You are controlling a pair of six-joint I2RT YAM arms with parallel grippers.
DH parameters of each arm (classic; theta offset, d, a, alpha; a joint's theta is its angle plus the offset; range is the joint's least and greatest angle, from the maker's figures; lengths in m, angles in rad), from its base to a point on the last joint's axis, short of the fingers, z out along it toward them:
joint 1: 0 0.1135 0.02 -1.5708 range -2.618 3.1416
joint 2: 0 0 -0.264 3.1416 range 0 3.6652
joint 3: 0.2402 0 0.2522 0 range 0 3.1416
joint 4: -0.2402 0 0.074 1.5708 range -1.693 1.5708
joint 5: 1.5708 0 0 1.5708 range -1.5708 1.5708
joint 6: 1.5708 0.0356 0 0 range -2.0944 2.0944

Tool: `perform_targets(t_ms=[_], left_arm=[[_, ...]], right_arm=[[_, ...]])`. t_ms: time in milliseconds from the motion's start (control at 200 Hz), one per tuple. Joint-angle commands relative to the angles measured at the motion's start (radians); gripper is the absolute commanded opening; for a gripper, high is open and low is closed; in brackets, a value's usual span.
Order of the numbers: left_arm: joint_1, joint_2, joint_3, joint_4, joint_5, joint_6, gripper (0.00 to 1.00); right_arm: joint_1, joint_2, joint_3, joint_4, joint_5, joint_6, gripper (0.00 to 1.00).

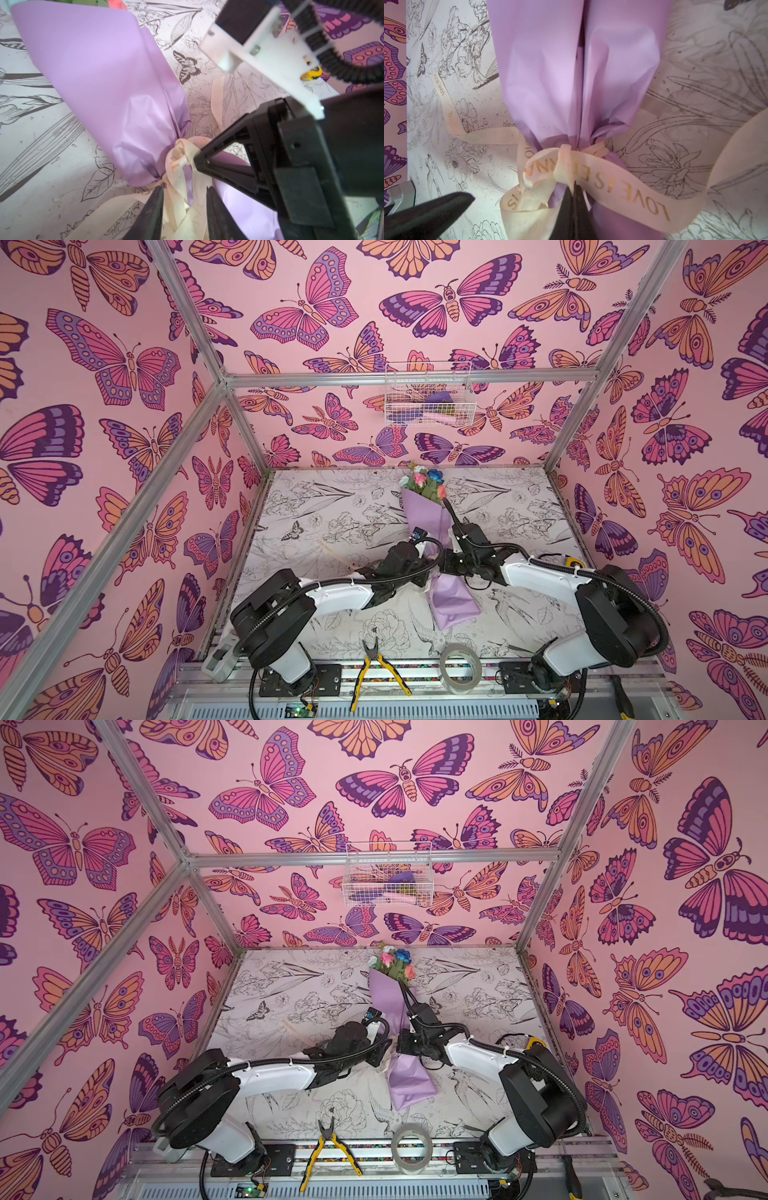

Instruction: Tie the bouquet of fake flowers

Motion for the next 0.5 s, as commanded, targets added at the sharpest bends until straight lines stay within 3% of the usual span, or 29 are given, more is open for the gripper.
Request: perform_targets(t_ms=[0, 496], left_arm=[[0.02, 0.039, 0.043, -0.044, -0.009, 0.003, 0.39], [0.044, 0.153, 0.131, -0.1, 0.09, 0.02, 0.41]], right_arm=[[0.003, -0.001, 0.015, 0.004, 0.009, -0.007, 0.0], [0.003, -0.011, 0.005, 0.022, -0.008, 0.0, 0.0]])
